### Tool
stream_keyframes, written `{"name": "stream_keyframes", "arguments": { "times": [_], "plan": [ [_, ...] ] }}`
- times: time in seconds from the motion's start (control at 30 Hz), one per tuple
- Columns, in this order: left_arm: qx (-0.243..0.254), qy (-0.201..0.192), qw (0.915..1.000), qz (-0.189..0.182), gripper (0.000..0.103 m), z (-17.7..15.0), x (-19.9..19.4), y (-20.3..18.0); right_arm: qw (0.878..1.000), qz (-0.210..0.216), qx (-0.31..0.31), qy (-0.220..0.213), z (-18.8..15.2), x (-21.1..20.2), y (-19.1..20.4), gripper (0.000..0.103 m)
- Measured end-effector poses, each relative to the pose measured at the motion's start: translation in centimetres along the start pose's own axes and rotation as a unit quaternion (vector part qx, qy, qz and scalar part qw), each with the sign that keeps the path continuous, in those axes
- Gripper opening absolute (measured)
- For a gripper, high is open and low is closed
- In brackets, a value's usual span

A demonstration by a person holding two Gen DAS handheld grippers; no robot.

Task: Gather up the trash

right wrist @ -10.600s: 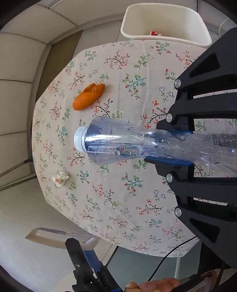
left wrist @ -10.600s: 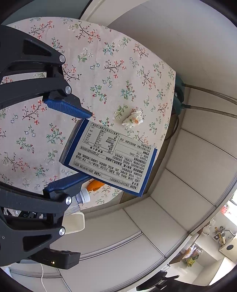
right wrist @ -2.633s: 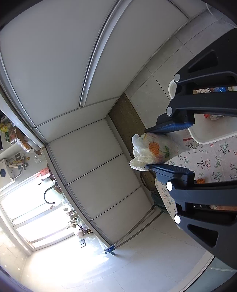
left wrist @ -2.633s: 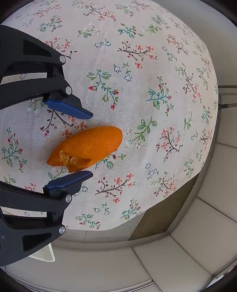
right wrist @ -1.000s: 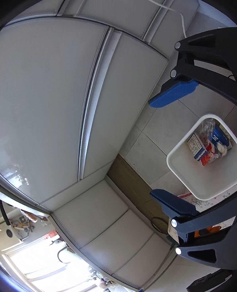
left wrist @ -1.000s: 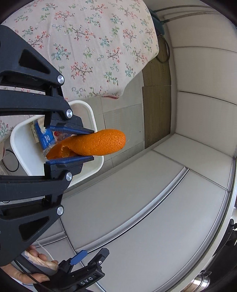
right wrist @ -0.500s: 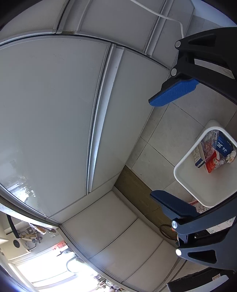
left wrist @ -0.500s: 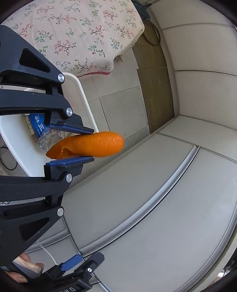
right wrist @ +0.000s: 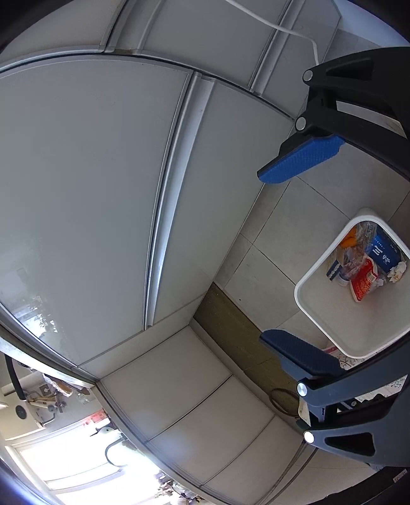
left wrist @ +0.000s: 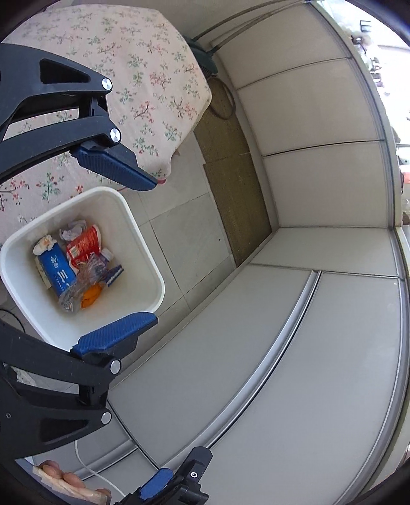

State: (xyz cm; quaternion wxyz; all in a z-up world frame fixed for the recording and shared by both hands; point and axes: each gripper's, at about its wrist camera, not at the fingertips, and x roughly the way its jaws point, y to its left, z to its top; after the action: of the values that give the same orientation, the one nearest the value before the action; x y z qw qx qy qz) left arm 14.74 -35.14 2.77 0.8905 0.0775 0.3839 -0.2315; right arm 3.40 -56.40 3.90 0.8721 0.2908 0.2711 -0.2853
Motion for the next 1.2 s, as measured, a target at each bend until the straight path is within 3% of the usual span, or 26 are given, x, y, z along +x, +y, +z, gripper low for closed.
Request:
{"name": "stream_keyframes", "arguments": {
  "times": [0.2, 0.4, 0.6, 0.73, 0.8, 0.93, 1.03, 1.2],
  "plan": [
    [0.012, -0.050, 0.9961, 0.072, 0.095, -1.6, -5.1, 2.4, 0.999, 0.016, -0.042, -0.006, -2.0, -2.0, 2.6, 0.091],
    [-0.003, -0.088, 0.9895, 0.115, 0.096, -4.6, -11.2, 6.6, 0.993, 0.049, -0.105, -0.025, -6.4, -6.2, 6.1, 0.096],
    [-0.063, -0.080, 0.9923, 0.071, 0.096, -8.2, -15.4, 11.8, 0.979, 0.102, -0.158, -0.074, -11.3, -12.4, 9.3, 0.096],
    [-0.071, -0.099, 0.9866, 0.108, 0.096, -10.7, -18.3, 13.6, 0.964, 0.138, -0.210, -0.091, -14.8, -15.1, 11.0, 0.096],
    [-0.071, -0.121, 0.9815, 0.130, 0.096, -12.1, -19.2, 14.2, 0.958, 0.158, -0.225, -0.077, -16.3, -15.6, 11.8, 0.096],
    [-0.101, -0.112, 0.9810, 0.122, 0.096, -14.3, -20.0, 16.3, 0.953, 0.165, -0.251, -0.048, -18.4, -15.8, 13.2, 0.096],
    [-0.116, -0.095, 0.9791, 0.136, 0.096, -15.4, -19.6, 17.6, 0.947, 0.161, -0.271, -0.059, -19.6, -16.1, 14.1, 0.096],
    [-0.132, -0.075, 0.9808, 0.122, 0.096, -16.0, -18.7, 19.1, 0.946, 0.145, -0.283, -0.068, -20.5, -15.9, 15.1, 0.096]
  ]
}}
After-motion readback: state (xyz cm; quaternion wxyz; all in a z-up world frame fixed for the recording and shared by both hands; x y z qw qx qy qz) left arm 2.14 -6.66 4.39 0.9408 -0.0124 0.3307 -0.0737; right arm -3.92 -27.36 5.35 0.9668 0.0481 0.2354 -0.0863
